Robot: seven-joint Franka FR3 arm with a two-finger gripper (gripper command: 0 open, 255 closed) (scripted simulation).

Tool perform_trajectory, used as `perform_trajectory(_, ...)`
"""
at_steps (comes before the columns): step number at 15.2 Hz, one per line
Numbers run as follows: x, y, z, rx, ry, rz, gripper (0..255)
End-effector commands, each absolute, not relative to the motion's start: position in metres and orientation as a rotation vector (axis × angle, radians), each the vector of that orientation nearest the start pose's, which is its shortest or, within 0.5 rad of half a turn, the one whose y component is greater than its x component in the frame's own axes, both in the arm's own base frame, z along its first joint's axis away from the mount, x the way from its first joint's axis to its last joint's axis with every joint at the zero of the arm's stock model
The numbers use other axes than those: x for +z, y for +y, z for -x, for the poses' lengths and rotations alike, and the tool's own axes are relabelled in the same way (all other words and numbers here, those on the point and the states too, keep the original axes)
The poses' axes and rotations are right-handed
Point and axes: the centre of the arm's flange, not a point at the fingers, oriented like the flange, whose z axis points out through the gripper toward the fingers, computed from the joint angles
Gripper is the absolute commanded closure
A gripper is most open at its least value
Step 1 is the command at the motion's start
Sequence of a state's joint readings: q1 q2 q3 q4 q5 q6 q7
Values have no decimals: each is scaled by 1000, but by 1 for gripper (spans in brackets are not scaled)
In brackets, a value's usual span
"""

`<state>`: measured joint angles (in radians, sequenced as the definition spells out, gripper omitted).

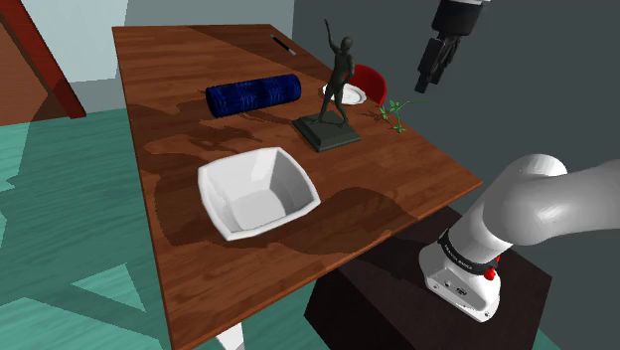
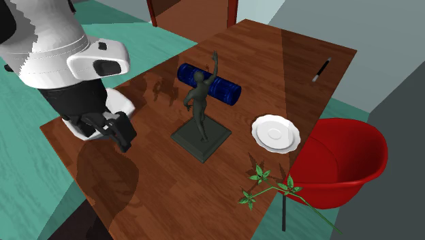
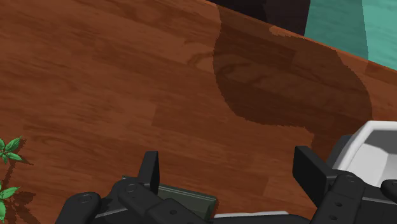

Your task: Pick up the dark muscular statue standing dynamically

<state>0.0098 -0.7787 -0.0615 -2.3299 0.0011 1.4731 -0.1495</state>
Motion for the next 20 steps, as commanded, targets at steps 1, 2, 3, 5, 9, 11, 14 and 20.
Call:
perform_trajectory(1, 592, -21, -298, 115, -181, 3083, 0)
perform_trajectory(2, 593, -23, -311, 116, -169, 3082, 0)
perform_trajectory(3, 594, -24, -324, 117, -157, 3082, 0)
perform_trajectory(5, 596, -27, -351, 118, -132, 3081, 0)
perform_trajectory(9, 601, -35, -403, 120, -84, 3078, 0)
perform_trajectory(11, 603, -39, -429, 122, -60, 3077, 0)
perform_trajectory(14, 606, -47, -468, 124, -24, 3074, 0)
perform_trajectory(20, 612, -64, -545, 127, 49, 3067, 0)
